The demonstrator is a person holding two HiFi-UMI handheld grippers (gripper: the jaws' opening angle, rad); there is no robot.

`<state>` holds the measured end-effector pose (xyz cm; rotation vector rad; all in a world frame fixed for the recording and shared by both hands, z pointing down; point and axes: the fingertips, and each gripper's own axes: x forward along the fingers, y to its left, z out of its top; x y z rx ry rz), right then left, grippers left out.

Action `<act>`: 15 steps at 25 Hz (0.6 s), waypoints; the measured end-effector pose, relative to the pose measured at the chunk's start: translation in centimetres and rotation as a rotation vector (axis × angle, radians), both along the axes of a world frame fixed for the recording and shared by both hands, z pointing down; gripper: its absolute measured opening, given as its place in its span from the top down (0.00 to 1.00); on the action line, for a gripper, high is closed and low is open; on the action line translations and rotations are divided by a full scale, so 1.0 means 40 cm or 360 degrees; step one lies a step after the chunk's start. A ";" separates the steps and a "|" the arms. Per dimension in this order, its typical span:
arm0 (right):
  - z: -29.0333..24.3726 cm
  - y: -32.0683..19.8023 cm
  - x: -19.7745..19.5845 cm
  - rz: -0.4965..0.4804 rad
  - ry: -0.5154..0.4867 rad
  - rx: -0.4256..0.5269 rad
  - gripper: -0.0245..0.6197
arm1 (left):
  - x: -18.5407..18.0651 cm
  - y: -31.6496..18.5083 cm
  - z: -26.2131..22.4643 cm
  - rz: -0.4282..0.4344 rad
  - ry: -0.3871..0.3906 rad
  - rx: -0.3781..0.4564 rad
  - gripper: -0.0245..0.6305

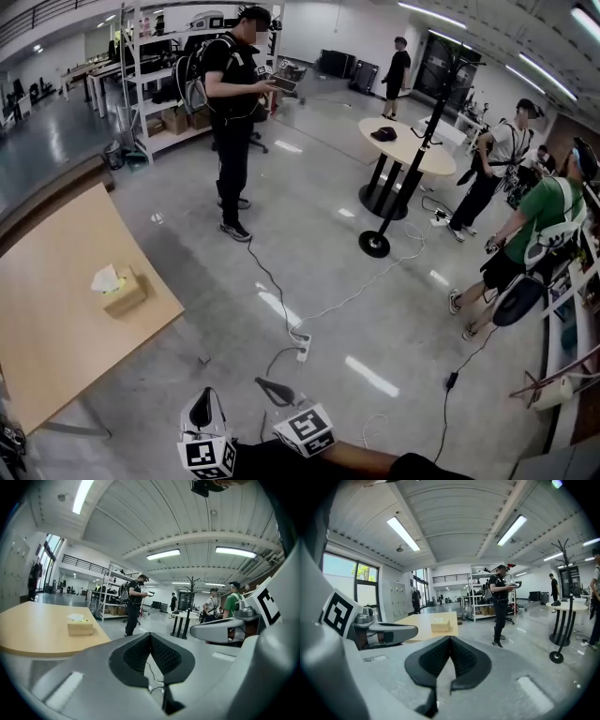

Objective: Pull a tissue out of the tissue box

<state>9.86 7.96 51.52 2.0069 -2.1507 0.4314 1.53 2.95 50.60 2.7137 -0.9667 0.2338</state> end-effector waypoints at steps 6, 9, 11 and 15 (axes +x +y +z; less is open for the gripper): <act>-0.014 -0.131 -0.136 -0.0125 0.0018 -0.0017 0.98 | -0.146 -0.115 0.012 -0.0115 -0.0005 -0.0012 0.93; -0.011 -0.182 -0.194 -0.0159 0.0028 -0.0037 0.98 | -0.217 -0.158 0.012 -0.0174 -0.0005 -0.0023 0.93; -0.013 -0.214 -0.234 -0.0184 0.0032 -0.0033 0.98 | -0.261 -0.182 0.016 -0.0206 -0.0003 -0.0028 0.93; -0.003 -0.267 -0.315 -0.0246 0.0036 -0.0033 0.98 | -0.343 -0.226 0.024 -0.0266 -0.0004 -0.0022 0.93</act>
